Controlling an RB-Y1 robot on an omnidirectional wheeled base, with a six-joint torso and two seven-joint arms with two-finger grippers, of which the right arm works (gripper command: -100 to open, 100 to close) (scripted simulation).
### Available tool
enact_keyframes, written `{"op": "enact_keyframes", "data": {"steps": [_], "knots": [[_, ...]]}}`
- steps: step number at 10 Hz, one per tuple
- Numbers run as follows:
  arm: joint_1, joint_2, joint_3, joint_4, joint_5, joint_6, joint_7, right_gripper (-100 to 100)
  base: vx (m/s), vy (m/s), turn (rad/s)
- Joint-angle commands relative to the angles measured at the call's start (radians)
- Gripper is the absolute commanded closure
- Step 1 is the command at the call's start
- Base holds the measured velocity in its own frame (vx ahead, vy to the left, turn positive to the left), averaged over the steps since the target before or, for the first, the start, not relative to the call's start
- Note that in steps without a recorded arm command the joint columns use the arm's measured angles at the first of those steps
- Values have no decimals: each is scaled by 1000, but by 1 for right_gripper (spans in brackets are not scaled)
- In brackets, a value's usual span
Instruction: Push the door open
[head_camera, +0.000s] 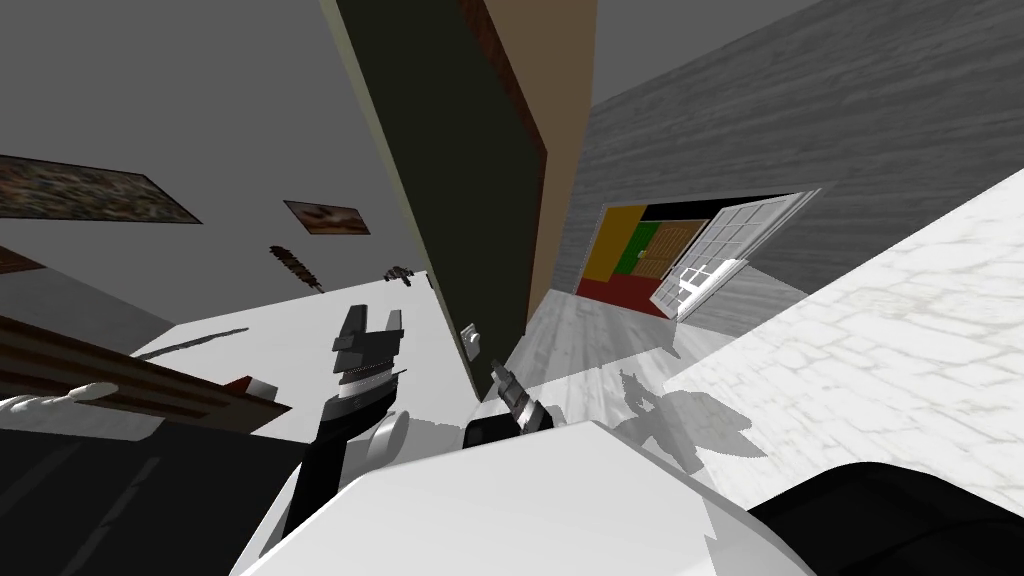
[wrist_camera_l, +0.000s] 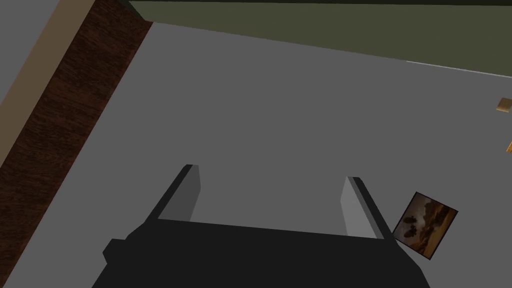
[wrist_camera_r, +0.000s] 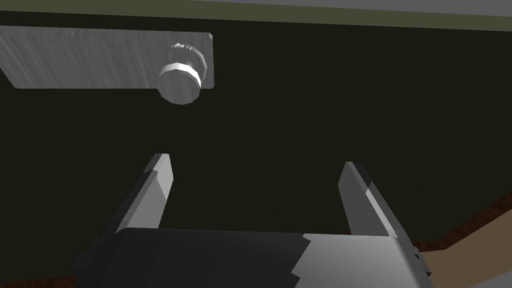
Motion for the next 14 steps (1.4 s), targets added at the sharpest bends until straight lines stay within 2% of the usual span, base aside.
{"op": "enact_keyframes", "data": {"steps": [1, 2, 7, 11, 14], "knots": [[-5, -19, 35, 17, 1, 3, 3, -100, 149, -59, 7], [-9, -32, 59, 32, 1, 3, 5, -100, 192, -49, 5], [-23, -73, 136, 81, 3, 2, 11, -100, 158, -42, 4], [-27, -83, 156, 93, 3, 2, 12, -100, 81, -4, 34], [-27, -84, 158, 94, 3, 2, 12, -100, 29, 4, -9]]}}
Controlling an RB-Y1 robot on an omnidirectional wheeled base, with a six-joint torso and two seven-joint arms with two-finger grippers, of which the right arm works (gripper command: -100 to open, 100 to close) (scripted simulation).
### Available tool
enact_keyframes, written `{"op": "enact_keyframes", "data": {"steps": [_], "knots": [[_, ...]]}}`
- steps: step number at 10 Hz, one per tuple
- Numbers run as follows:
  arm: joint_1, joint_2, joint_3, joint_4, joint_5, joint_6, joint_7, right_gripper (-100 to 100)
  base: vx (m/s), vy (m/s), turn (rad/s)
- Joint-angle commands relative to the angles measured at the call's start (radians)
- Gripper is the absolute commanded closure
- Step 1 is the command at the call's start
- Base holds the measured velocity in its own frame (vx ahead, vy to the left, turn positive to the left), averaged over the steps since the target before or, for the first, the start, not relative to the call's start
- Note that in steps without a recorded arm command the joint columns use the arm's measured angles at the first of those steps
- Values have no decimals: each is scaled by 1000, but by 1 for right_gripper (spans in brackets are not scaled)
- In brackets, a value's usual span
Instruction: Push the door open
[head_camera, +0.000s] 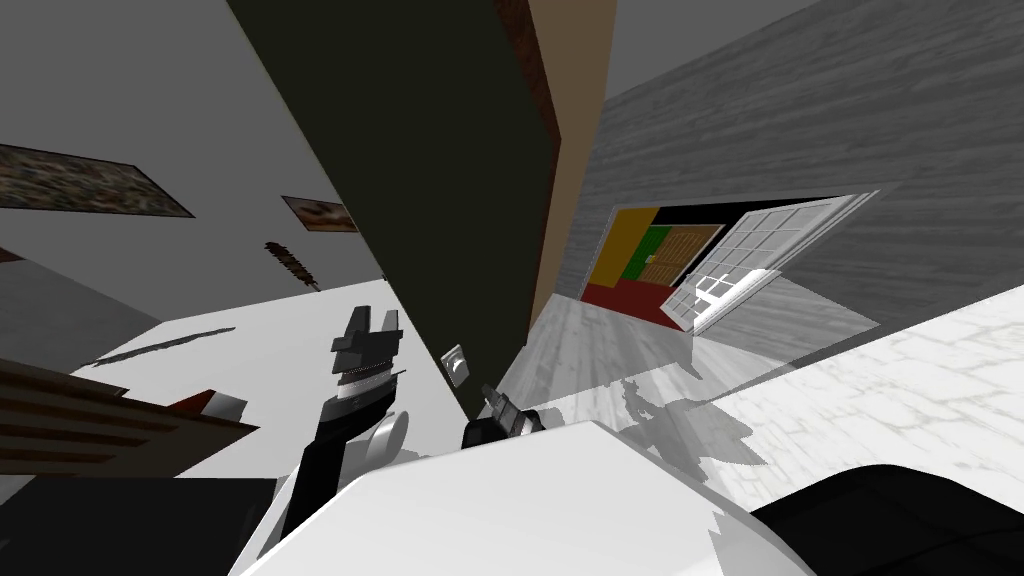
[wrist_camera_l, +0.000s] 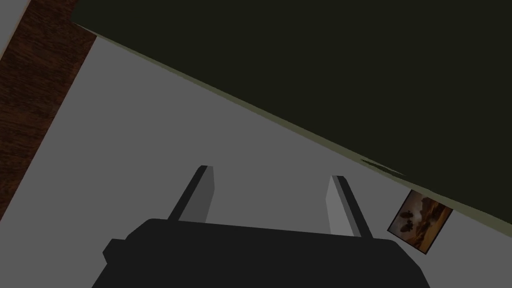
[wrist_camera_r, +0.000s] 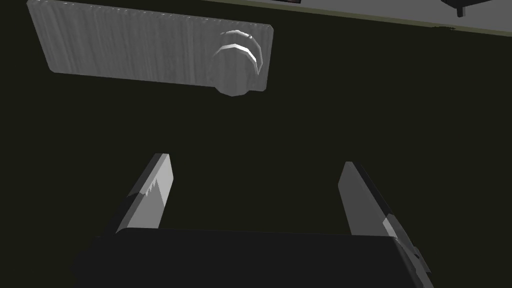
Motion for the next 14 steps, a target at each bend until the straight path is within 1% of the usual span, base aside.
{"op": "enact_keyframes", "data": {"steps": [1, 2, 4, 5, 6, 8, 9, 10, 11, 12, 14], "knots": [[0, 0, 0, 0, 0, 0, 0, -100, -1, 6, 25], [-12, 14, -7, 19, 0, -1, -1, -100, 46, 86, 62], [-21, 25, -12, 35, 0, -1, -1, -100, 97, 146, 34], [-30, 37, -18, 52, 1, 0, -2, -100, 132, 147, 49], [-35, 43, -20, 60, 1, 0, -2, -100, 120, 160, 46], [-53, 66, -30, 92, 2, 1, -3, -100, 118, 147, 55], [-59, 75, -34, 104, 3, 1, -3, -100, 106, 179, 47], [-64, 80, -37, 112, 3, 1, -3, -100, 116, 157, 35], [-62, 77, -35, 106, 2, 3, -4, -100, 57, 66, -1], [-62, 77, -35, 106, 2, 3, -4, 100, -9, -6, -4], [-62, 77, -35, 106, 2, 3, -4, 100, -21, -26, 3]]}}
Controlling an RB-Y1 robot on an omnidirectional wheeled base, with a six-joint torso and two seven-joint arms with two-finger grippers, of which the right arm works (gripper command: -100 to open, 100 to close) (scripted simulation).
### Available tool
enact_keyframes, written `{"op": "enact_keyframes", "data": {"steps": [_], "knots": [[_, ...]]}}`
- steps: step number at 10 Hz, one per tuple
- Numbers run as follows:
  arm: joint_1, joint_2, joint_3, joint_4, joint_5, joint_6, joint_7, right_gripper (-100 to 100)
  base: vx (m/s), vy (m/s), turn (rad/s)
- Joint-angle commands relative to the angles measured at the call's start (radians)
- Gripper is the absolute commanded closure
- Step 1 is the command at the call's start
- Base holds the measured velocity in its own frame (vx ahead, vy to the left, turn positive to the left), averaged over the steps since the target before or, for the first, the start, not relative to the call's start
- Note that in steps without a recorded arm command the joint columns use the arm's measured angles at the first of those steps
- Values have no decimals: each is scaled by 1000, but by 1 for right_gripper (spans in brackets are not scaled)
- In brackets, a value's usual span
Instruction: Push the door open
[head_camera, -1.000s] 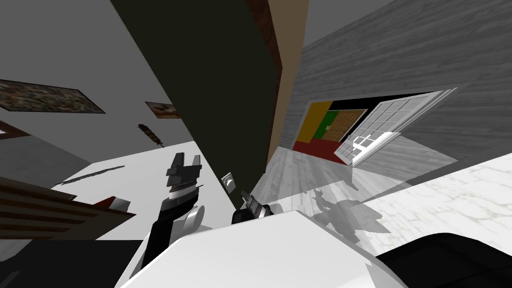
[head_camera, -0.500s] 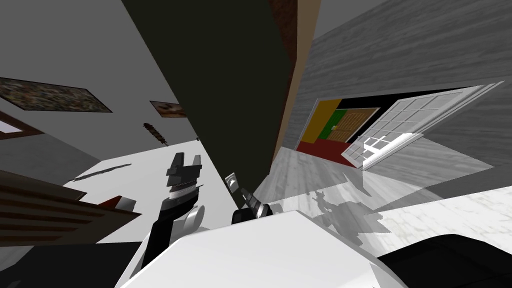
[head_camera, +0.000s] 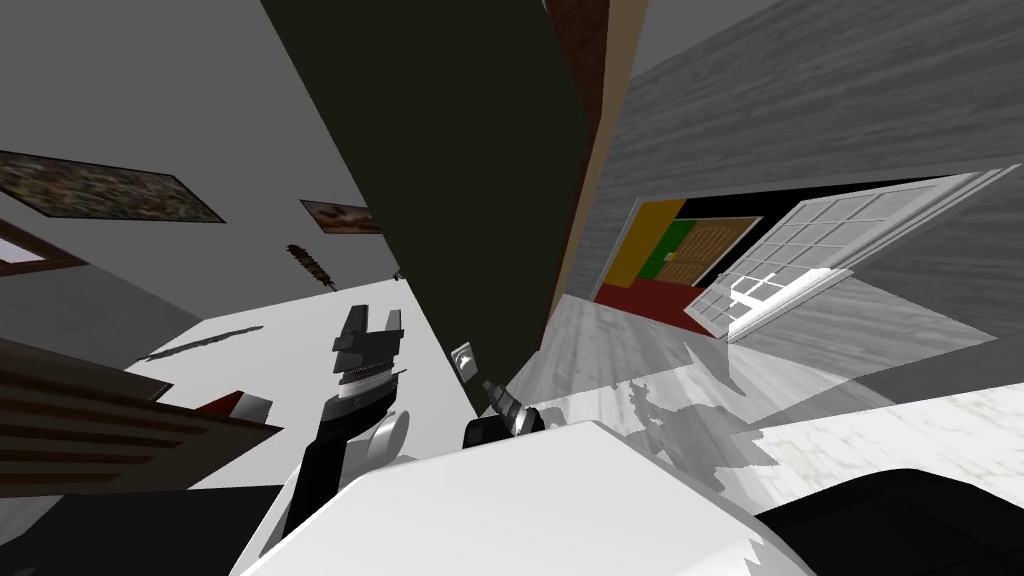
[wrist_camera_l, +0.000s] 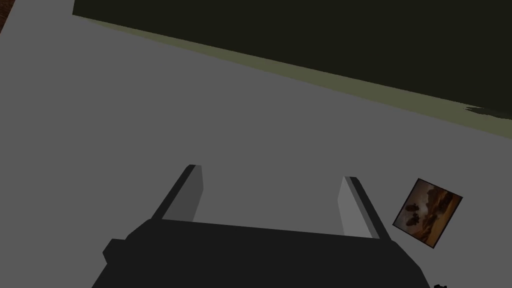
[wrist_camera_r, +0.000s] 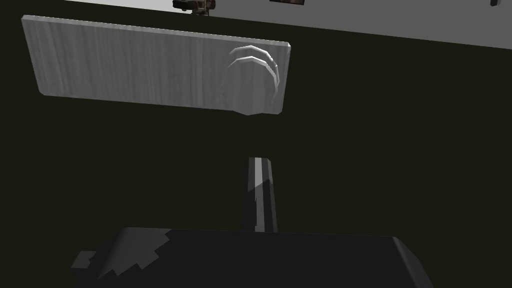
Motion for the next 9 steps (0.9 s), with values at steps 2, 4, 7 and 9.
{"op": "enact_keyframes", "data": {"steps": [2, 4, 7, 9], "knots": [[0, 0, 0, 0, 0, 0, 0, 100, -8, -12, 0], [13, 17, -25, -6, -11, 20, 1, -100, -39, 29, -115], [33, 45, -66, -16, -29, 52, 4, -100, -139, 118, -188], [19, 51, -66, -8, -26, 57, 2, -100, -10, 73, 7]]}}
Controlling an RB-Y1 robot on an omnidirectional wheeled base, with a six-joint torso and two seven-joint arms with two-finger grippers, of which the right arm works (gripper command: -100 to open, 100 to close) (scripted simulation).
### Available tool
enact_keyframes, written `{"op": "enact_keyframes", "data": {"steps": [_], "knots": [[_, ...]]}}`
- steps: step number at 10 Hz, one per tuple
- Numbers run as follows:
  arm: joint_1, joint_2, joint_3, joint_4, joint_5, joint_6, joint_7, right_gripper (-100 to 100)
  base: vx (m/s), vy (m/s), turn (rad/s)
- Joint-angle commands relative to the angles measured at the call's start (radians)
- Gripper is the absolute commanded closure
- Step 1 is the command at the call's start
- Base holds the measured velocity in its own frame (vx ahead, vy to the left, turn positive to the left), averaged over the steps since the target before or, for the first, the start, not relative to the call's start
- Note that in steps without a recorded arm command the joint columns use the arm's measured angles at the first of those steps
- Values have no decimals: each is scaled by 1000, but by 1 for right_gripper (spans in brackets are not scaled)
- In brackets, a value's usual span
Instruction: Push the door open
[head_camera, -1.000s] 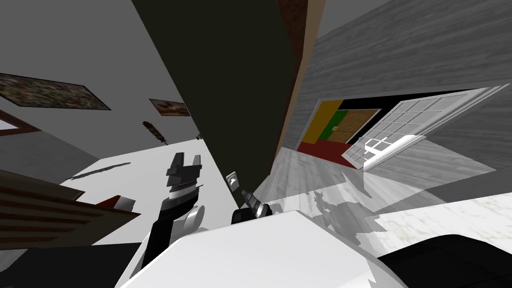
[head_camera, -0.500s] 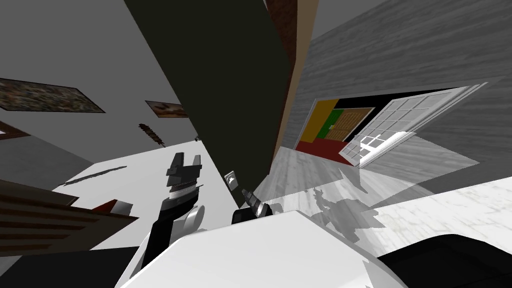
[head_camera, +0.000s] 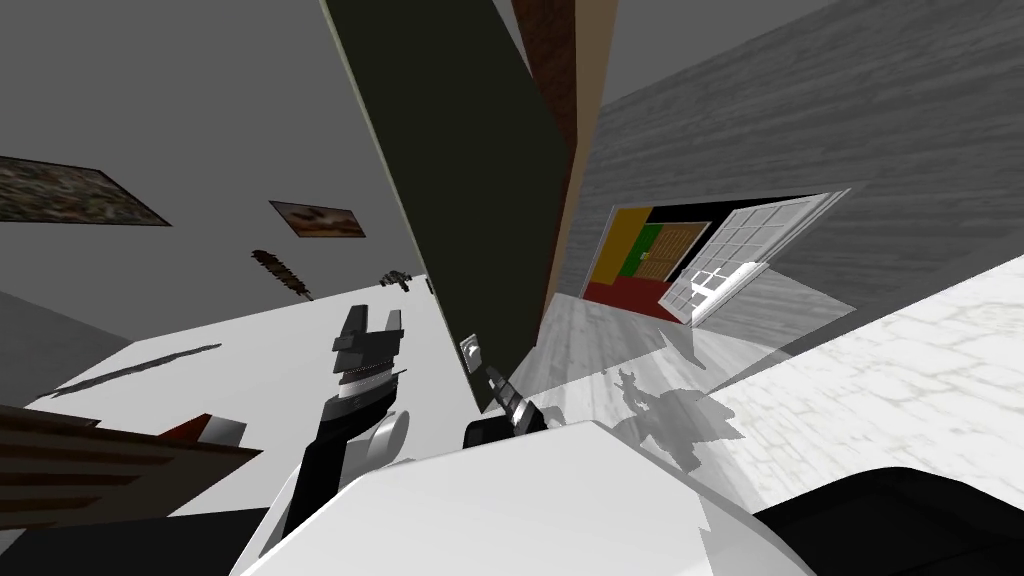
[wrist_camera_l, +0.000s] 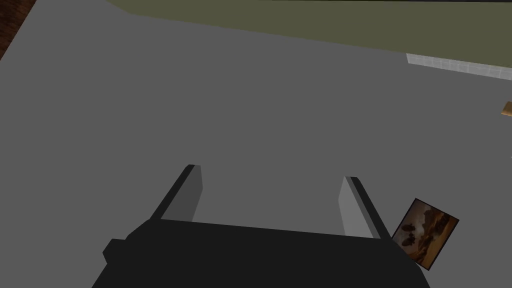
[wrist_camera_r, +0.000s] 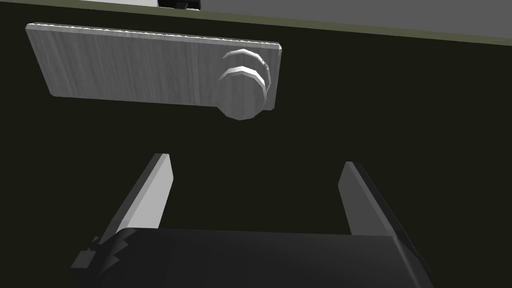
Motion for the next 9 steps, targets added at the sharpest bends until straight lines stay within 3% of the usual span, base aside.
{"op": "enact_keyframes", "data": {"steps": [1, 6, 7, 8, 9], "knots": [[-9, 10, -6, 12, 0, 2, 0, -100, 119, 143, 42], [-40, 44, -24, 46, 0, 14, -1, -100, 158, 121, 31], [-36, 42, -22, 43, 0, 12, 0, -100, 80, 54, 5], [-36, 42, -22, 43, 0, 12, 0, 100, -12, -6, -9], [-36, 42, -22, 43, 0, 12, 0, 100, -33, -22, 1]]}}
